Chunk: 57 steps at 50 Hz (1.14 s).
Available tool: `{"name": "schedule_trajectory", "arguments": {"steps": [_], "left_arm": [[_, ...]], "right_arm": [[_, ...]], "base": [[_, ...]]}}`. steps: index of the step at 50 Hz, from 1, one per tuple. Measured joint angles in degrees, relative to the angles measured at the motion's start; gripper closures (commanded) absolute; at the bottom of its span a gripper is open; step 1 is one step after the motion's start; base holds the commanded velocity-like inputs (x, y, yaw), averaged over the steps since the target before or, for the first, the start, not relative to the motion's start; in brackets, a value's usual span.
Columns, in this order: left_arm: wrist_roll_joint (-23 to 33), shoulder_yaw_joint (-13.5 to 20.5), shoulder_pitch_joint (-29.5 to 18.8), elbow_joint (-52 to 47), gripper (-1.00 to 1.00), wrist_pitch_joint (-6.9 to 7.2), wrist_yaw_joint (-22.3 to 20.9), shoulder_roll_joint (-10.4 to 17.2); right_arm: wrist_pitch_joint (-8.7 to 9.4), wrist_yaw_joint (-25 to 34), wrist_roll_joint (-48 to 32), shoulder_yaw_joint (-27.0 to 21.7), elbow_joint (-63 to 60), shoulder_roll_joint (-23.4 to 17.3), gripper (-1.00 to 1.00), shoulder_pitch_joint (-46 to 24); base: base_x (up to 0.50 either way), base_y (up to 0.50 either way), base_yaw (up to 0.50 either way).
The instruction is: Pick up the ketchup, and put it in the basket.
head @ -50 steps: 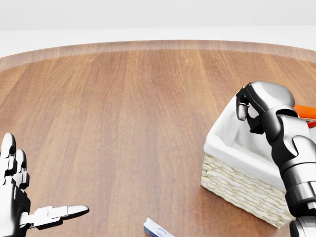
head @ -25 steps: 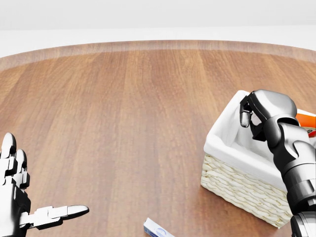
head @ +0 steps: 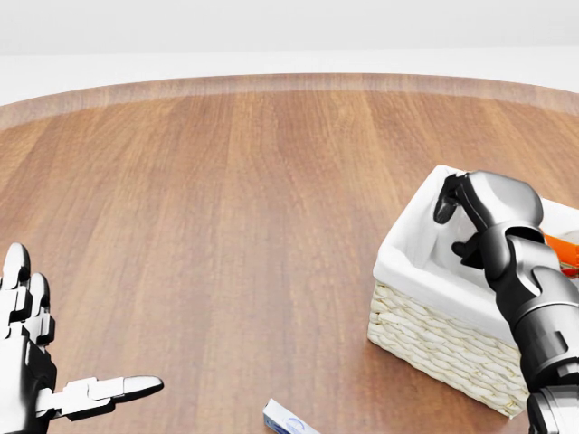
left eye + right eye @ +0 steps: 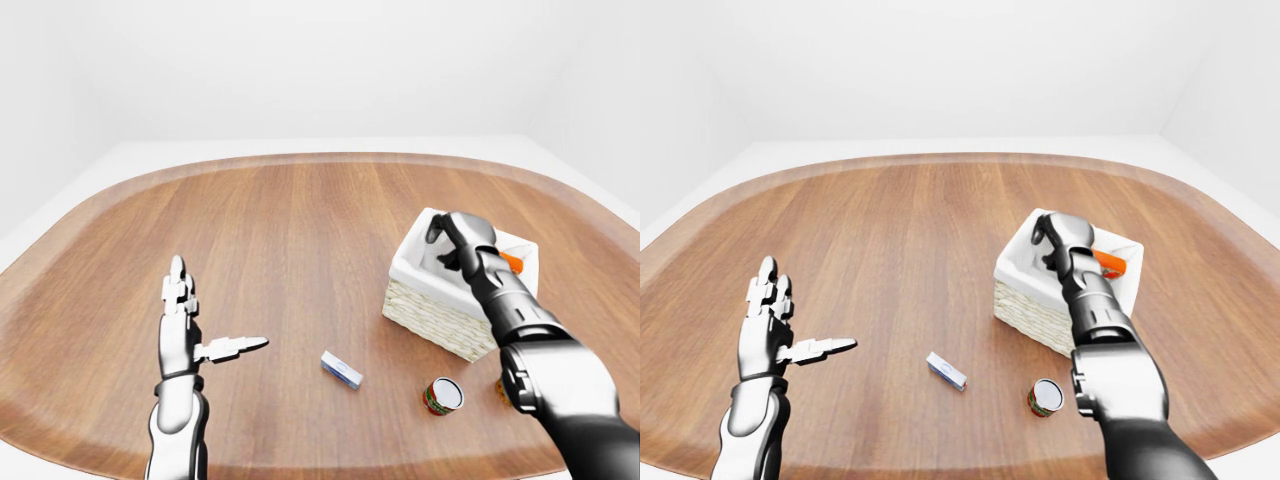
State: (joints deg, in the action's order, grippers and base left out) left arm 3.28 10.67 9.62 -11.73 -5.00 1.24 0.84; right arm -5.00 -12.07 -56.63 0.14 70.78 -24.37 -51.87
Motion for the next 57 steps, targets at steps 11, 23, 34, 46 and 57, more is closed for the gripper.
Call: {"name": "schedule_trajectory", "arguments": {"steps": [11, 23, 34, 46, 57], "left_arm": [[0.0, -0.1, 0.1, 0.0, -1.0, 0.0, -0.1, 0.0], [0.1, -0.1, 0.2, -0.2, -1.0, 0.0, -0.2, -0.1], [0.3, -0.3, 0.2, -0.1, -1.0, 0.0, 0.0, -0.1], [1.0, -0.9, 0.4, -0.8, -1.0, 0.0, 0.5, -0.4], [2.2, -1.6, -0.2, -1.0, -1.0, 0.0, 2.8, -0.6]], "right_arm": [[0.0, -3.4, 1.4, -0.5, -0.9, -0.5, -1.0, -1.3], [0.0, -4.9, 2.9, -1.2, -3.2, -1.0, -1.0, -1.8], [5.51, 2.6, 7.2, -4.9, -25.8, -0.3, -1.0, 4.6], [10.0, 23.6, 9.1, -9.4, -66.0, 4.5, -1.0, 18.0], [10.0, 46.7, -3.2, -9.3, -102.7, 11.6, -1.0, 18.7]], "base": [[0.0, 0.0, 0.0], [0.0, 0.0, 0.0], [0.0, 0.0, 0.0], [0.0, 0.0, 0.0], [0.0, 0.0, 0.0]]}}
